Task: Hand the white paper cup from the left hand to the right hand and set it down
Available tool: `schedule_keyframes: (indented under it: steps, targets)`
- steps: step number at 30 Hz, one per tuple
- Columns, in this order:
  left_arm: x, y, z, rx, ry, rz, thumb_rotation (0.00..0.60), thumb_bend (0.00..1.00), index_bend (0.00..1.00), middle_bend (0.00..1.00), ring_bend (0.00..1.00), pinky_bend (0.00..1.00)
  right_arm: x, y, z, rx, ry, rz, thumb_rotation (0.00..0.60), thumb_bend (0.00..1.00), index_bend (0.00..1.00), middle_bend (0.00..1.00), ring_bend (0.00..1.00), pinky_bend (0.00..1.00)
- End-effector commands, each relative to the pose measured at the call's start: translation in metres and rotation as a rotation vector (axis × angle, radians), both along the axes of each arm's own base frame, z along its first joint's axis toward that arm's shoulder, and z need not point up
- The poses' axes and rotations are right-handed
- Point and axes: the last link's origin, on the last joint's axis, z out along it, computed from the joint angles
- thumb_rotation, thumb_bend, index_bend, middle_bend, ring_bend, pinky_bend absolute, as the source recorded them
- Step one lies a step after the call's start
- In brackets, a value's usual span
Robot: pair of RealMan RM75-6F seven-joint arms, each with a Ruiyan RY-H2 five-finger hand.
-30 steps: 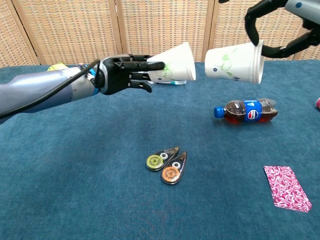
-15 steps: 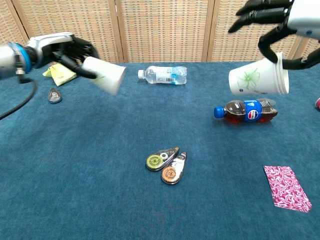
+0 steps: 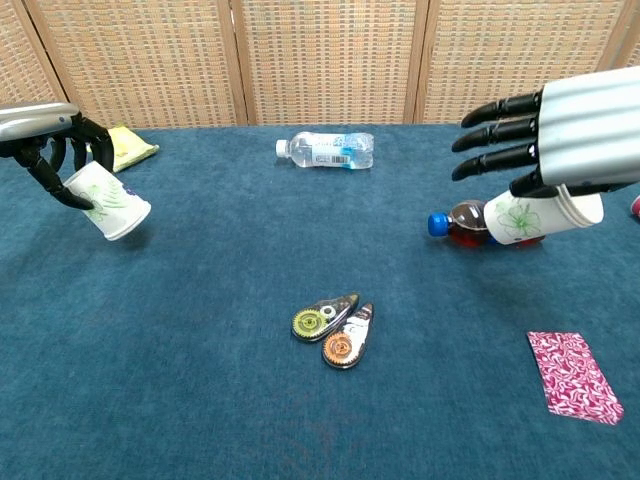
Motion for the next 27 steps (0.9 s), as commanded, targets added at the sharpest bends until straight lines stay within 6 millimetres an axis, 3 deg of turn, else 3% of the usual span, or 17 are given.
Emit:
schedule_keyframes:
  steps: [1, 2, 3, 5, 9, 16, 23, 27]
  targets:
    - [-0.004, -0.005, -0.006, -0.034, -0.015, 0.033, 0.6, 0.17, 0.27, 0.17, 0.18, 0.44, -0.001, -0.003, -0.005, -0.068, 0.053, -0.025, 0.6, 0.41, 0.41, 0.1, 0.08, 0.11]
    - [-0.003, -0.006, -0.007, -0.046, -0.024, 0.042, 0.6, 0.17, 0.13, 0.06, 0.08, 0.34, 0.0, -0.003, -0.005, -0.094, 0.046, -0.032, 0.6, 0.27, 0.22, 0.05, 0.05, 0.06]
    - [-0.002, -0.007, -0.006, -0.054, -0.033, 0.05, 0.6, 0.17, 0.06, 0.02, 0.03, 0.29, 0.002, -0.003, -0.005, -0.128, 0.026, -0.046, 0.6, 0.15, 0.1, 0.02, 0.03, 0.03]
    - [-0.001, -0.009, -0.001, -0.054, -0.052, 0.059, 0.6, 0.17, 0.0, 0.0, 0.0, 0.19, 0.006, -0.002, -0.003, -0.164, -0.025, -0.078, 0.6, 0.04, 0.0, 0.0, 0.0, 0.01]
    - [0.002, -0.015, 0.015, -0.028, -0.102, 0.059, 0.6, 0.17, 0.0, 0.0, 0.0, 0.16, 0.019, 0.001, 0.009, -0.212, -0.163, -0.131, 0.6, 0.0, 0.0, 0.0, 0.0, 0.0]
    - [0.0, -0.029, 0.044, 0.03, -0.147, 0.061, 0.6, 0.17, 0.0, 0.0, 0.0, 0.14, 0.022, 0.011, 0.034, -0.246, -0.36, -0.231, 0.6, 0.0, 0.0, 0.0, 0.0, 0.0]
    - [-0.015, -0.072, 0.077, 0.125, -0.15, 0.098, 0.6, 0.17, 0.0, 0.0, 0.0, 0.0, -0.008, 0.049, 0.061, -0.282, -0.641, -0.458, 0.6, 0.0, 0.0, 0.0, 0.0, 0.0]
    - [-0.031, -0.106, 0.09, 0.232, -0.121, 0.148, 0.6, 0.15, 0.0, 0.0, 0.0, 0.0, -0.037, 0.081, 0.066, -0.31, -0.789, -0.627, 0.6, 0.0, 0.0, 0.0, 0.0, 0.0]
